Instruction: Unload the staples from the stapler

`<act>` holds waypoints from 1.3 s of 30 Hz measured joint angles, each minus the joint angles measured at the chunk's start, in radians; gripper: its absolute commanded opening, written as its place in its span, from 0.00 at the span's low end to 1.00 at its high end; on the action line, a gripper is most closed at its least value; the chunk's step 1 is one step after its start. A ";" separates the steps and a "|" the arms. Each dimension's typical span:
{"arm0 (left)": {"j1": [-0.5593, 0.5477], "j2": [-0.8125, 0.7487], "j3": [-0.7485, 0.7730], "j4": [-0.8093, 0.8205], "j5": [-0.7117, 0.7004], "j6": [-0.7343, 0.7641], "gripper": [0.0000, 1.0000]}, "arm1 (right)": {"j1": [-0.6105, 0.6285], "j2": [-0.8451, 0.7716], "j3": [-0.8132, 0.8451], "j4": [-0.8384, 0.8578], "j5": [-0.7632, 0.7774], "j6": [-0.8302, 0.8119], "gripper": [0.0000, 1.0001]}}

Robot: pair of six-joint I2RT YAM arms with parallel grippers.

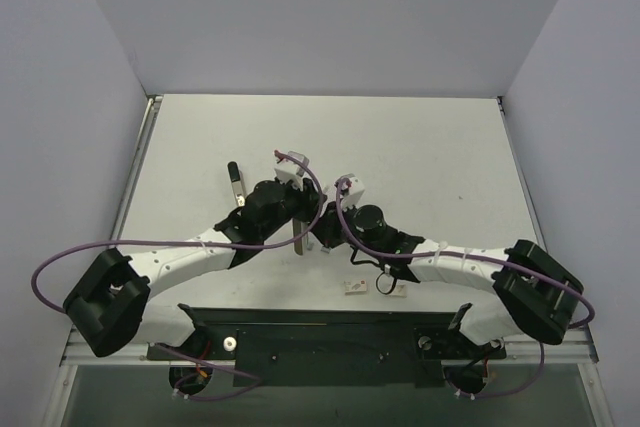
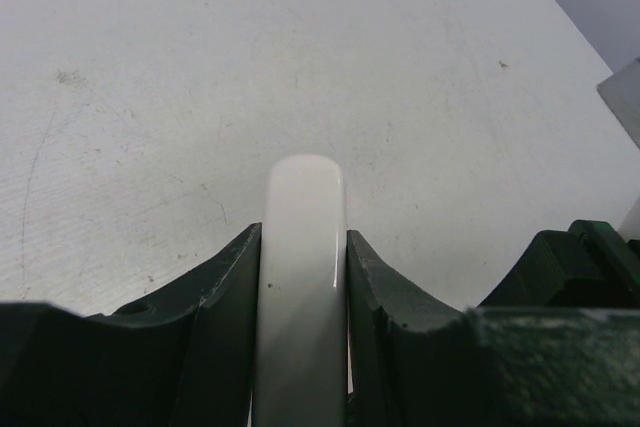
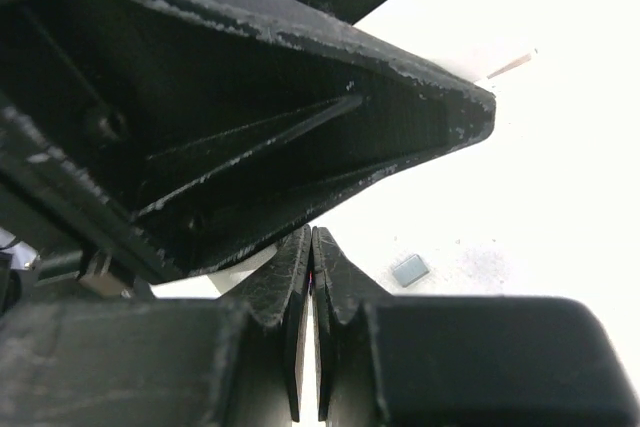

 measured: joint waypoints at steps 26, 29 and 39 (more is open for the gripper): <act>-0.014 -0.418 -0.027 -0.067 0.151 -0.102 0.00 | 0.088 -0.605 -0.028 -0.434 0.193 -0.144 0.00; -0.014 -0.441 -0.053 -0.066 0.192 -0.119 0.00 | 0.101 -0.636 -0.028 -0.491 0.187 -0.151 0.00; -0.018 -0.484 -0.124 0.012 0.410 -0.193 0.00 | 0.107 -0.673 -0.028 -0.585 0.112 -0.193 0.00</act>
